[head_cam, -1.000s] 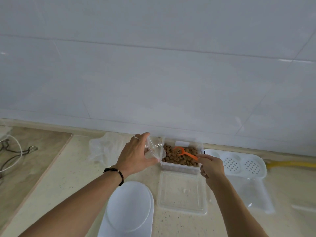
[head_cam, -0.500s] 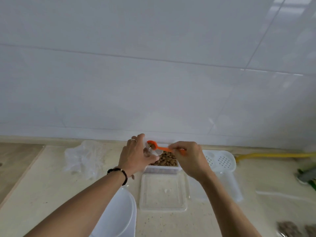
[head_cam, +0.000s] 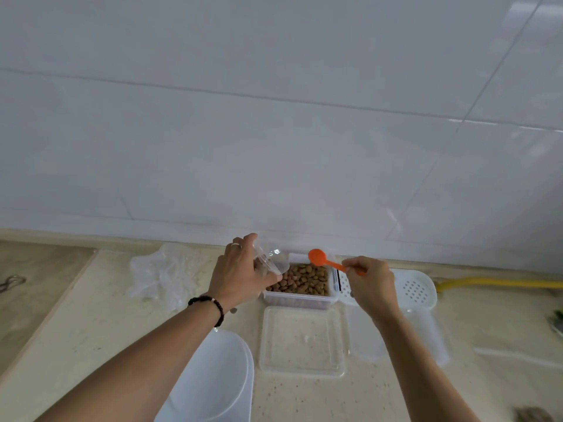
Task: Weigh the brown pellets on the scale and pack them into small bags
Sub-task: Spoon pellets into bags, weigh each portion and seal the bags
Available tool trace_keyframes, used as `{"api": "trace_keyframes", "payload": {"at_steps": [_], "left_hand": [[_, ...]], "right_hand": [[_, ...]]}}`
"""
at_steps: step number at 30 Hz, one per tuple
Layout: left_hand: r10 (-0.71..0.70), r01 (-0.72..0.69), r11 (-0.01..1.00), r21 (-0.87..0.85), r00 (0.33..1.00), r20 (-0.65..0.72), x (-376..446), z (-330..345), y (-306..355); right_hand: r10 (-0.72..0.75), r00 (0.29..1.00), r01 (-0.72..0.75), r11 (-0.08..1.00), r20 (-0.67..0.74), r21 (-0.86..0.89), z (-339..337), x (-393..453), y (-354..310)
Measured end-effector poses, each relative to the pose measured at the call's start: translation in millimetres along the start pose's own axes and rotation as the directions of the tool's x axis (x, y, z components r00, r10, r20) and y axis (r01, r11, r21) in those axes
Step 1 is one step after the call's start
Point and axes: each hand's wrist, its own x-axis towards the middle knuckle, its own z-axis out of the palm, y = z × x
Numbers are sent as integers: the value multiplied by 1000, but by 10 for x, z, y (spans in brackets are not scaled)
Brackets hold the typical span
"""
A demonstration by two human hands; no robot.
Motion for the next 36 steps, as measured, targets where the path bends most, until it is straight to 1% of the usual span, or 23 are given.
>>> {"api": "trace_keyframes", "payload": {"at_steps": [2, 5, 7, 8, 10, 11, 13, 15, 16, 18, 20, 24, 29, 33, 36], "left_hand": [[9, -9, 1000, 7, 1000, -2, -20, -32, -57], [29, -28, 999, 34, 1000, -5, -59, -93, -171], [30, -29, 998, 59, 1000, -5, -78, -132, -244], [27, -26, 997, 70, 1000, -6, -87, -143, -276], [14, -14, 997, 78, 1000, -7, -112, -156, -317], [8, -8, 997, 78, 1000, -4, -121, -156, -332], [1, -2, 997, 78, 1000, 7, -134, -152, -346], [2, -3, 996, 84, 1000, 10, -136, -146, -349], [4, -5, 996, 84, 1000, 10, -136, -143, -345], [8, -10, 997, 79, 1000, 15, -131, -131, -324], [6, -8, 997, 75, 1000, 29, -120, -113, -301], [6, -10, 997, 73, 999, 53, -88, -60, -265], [9, -16, 997, 75, 995, 96, -43, 30, -161], [-17, 3, 996, 89, 987, 159, 2, 133, -79], [-60, 56, 998, 25, 977, 206, 38, 202, -1]], "right_hand": [[-5, 1000, 7, 989, 14, -146, 129, 58, 159], [-106, 993, 116, 926, 49, -358, 376, 91, 306], [-139, 983, 178, 881, 120, -437, 534, 92, 341], [-132, 978, 190, 884, 161, -428, 593, 95, 337], [-92, 973, 156, 939, 212, -306, 662, 96, 304], [-51, 974, 103, 967, 222, -231, 674, 100, 283], [81, 973, -63, 994, 217, -88, 673, 115, 259], [239, 949, -254, 966, 208, 51, 664, 122, 281], [295, 933, -322, 940, 203, 115, 656, 122, 295], [366, 911, -404, 886, 192, 228, 639, 129, 336], [408, 893, -448, 837, 187, 314, 604, 135, 371], [437, 875, -483, 774, 207, 409, 486, 107, 392], [403, 888, -458, 741, 220, 491, 307, 53, 408], [323, 922, -388, 760, 216, 521, 127, 11, 284], [225, 955, -294, 815, 194, 500, -18, -60, 105]]}}
